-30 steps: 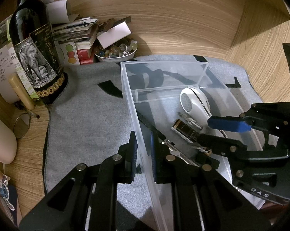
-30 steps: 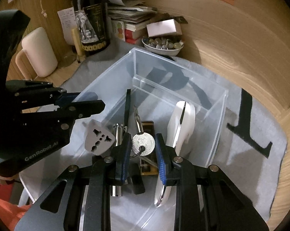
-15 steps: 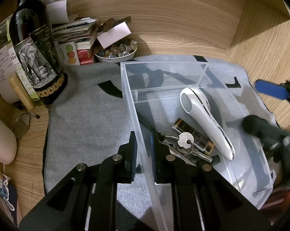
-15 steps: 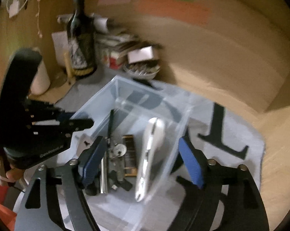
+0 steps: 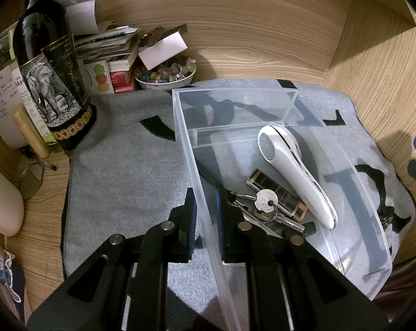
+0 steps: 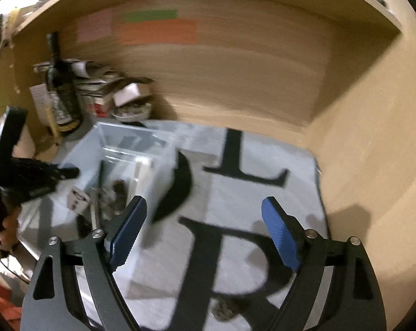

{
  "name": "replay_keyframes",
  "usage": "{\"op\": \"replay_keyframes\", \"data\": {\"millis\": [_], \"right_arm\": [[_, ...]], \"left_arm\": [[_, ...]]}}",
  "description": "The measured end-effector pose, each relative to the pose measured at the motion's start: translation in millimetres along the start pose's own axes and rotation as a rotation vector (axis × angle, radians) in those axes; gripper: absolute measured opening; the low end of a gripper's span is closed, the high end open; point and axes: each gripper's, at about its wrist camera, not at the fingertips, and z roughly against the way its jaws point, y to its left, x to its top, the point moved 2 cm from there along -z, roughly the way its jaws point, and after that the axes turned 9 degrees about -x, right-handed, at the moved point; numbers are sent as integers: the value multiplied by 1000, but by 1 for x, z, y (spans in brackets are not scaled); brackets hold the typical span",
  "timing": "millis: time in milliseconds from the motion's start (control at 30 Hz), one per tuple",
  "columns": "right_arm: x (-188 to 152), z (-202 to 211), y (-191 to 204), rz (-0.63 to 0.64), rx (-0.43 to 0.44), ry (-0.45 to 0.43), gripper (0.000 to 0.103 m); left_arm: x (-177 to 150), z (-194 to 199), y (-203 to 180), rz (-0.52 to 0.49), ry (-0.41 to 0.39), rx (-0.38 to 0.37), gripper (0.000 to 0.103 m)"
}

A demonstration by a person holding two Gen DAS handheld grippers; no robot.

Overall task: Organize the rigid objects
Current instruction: 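Move the right tool to the dark round ball and grasp it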

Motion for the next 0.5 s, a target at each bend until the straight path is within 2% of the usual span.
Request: {"op": "replay_keyframes", "data": {"millis": [200,400,500], "right_arm": [[-41,-12,-7,-14,-50,89,85],[-81,-37,-14,-104,5,228,84],[-91,-41,-19,-148,12,256,82]], "left_arm": [[0,0,0,0,-1,0,12],[0,0,0,-4,1,4,12],[1,0,0,-7,3,5,12]]}}
